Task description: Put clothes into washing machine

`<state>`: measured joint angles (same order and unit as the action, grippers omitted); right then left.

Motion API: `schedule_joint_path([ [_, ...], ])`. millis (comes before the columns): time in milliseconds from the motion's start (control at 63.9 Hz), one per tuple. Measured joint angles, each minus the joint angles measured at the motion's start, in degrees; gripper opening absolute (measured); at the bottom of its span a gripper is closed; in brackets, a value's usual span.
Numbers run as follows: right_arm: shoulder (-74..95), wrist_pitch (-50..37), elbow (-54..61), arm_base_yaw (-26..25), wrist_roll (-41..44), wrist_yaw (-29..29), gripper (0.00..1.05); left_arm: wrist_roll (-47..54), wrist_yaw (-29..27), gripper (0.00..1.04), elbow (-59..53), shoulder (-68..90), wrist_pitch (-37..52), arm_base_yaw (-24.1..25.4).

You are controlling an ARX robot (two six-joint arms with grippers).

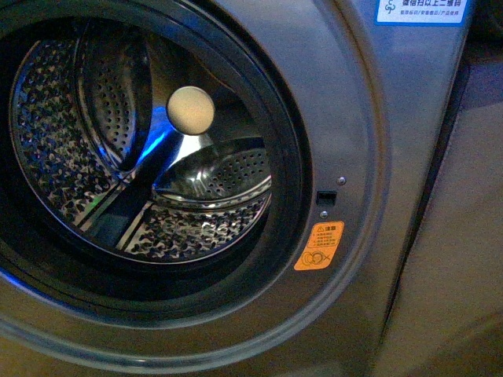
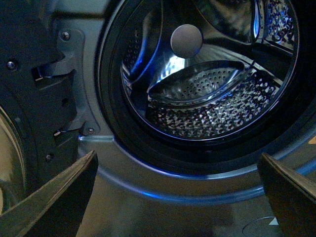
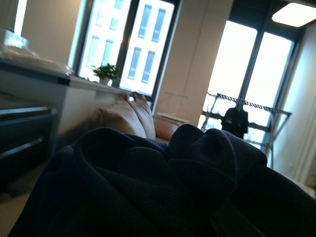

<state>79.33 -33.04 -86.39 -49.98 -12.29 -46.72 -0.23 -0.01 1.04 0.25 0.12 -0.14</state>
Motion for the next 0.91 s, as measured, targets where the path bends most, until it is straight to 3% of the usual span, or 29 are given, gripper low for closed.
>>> schedule_joint_path([
  [109,-2.21,7.34,-5.84,8.04,0.61,2.34,0.06,0.0,0.0,0.98,0.0,0.0,0.0,0.0],
  [235,-2.82,20.0,-12.72,20.81,3.37,6.99,0.06,0.0,0.0,0.98,0.0,0.0,0.0,0.0],
  [454,3.69,38.38,-25.77,48.35,9.2,22.23,0.06,0.0,0.0,0.98,0.0,0.0,0.0,0.0],
  [516,8.09,43.15,-30.93,58.6,10.8,27.69,0.06,0.0,0.0,0.98,0.0,0.0,0.0,0.0],
  [641,13.73,47.98,-37.59,70.71,10.91,32.96,0.06,0.0,0.0,0.98,0.0,0.0,0.0,0.0],
  [751,15.47,49.33,-39.63,77.79,11.8,35.78,0.06,0.0,0.0,0.98,0.0,0.0,0.0,0.0],
  [907,15.93,49.42,-39.8,83.34,13.03,36.89,0.06,0.0,0.02,0.98,0.0,0.0,0.0,0.0],
])
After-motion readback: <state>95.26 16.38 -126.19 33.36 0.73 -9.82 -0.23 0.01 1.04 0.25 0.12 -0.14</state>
